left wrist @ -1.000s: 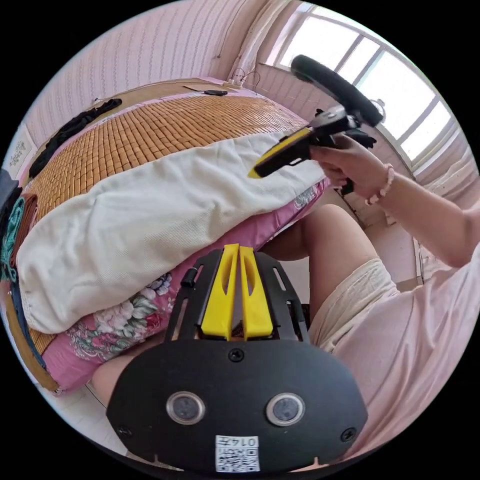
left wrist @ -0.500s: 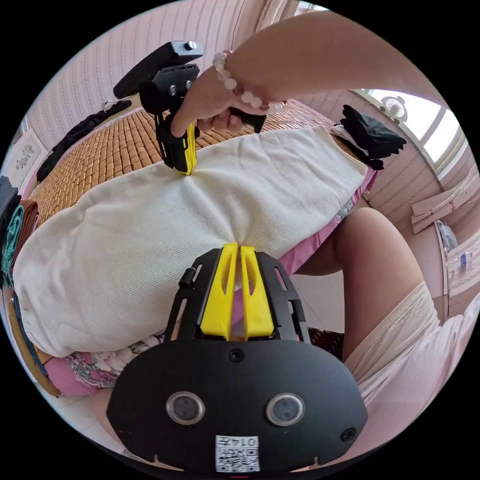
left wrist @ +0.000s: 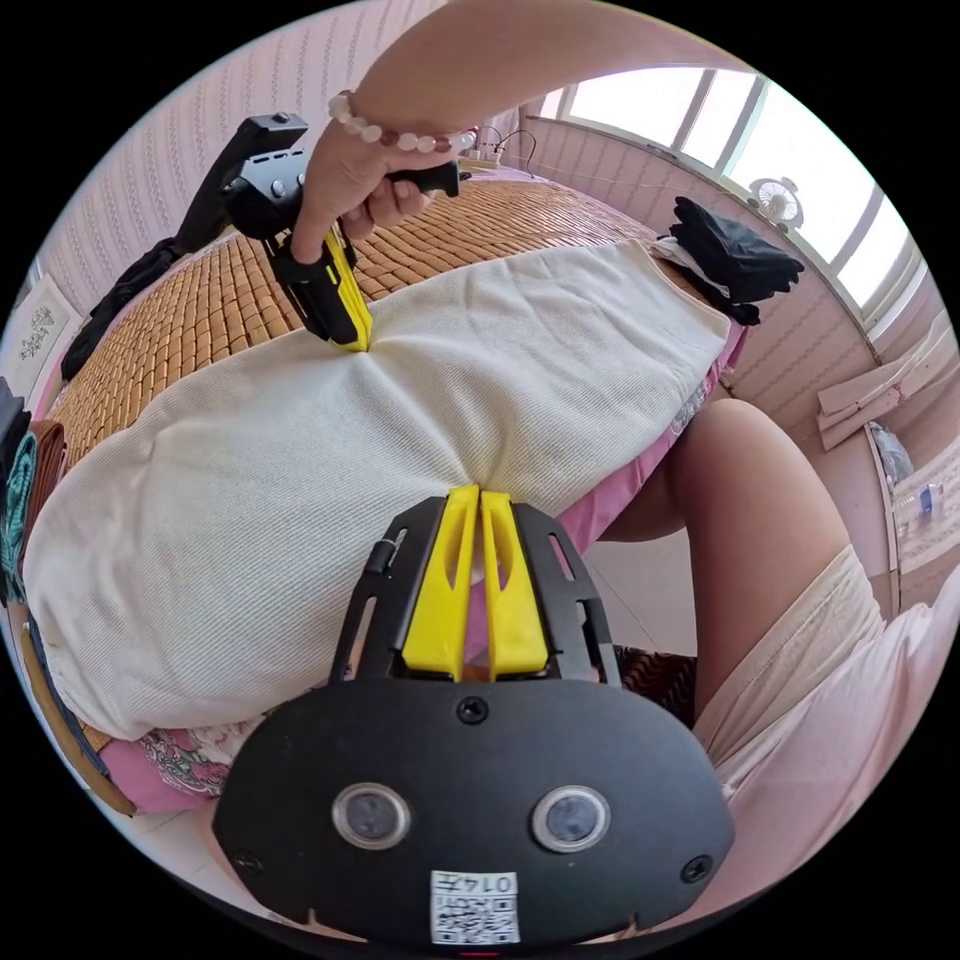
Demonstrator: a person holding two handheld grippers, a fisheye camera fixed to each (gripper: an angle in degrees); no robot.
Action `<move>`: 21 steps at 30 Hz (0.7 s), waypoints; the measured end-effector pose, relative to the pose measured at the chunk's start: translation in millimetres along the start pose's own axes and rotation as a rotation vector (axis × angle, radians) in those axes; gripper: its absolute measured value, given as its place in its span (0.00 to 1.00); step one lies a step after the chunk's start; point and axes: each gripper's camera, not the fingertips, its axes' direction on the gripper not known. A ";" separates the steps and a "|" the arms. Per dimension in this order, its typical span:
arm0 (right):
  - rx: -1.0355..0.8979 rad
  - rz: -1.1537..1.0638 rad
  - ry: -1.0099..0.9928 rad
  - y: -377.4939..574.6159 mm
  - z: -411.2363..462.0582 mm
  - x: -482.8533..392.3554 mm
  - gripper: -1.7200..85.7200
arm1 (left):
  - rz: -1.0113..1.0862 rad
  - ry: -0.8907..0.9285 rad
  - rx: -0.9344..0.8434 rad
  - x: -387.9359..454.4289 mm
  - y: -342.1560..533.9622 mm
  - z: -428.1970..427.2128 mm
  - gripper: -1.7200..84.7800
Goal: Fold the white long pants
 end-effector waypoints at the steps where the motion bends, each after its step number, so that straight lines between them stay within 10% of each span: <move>1: -0.002 -0.001 -0.001 -1.7 -0.1 0.3 0.01 | 0.000 0.001 -0.001 0.8 0.3 0.7 0.01; 21: -0.121 -0.095 0.302 -3.2 -1.9 -20.2 0.01 | 0.283 -0.167 -0.104 67.9 -7.4 21.2 0.01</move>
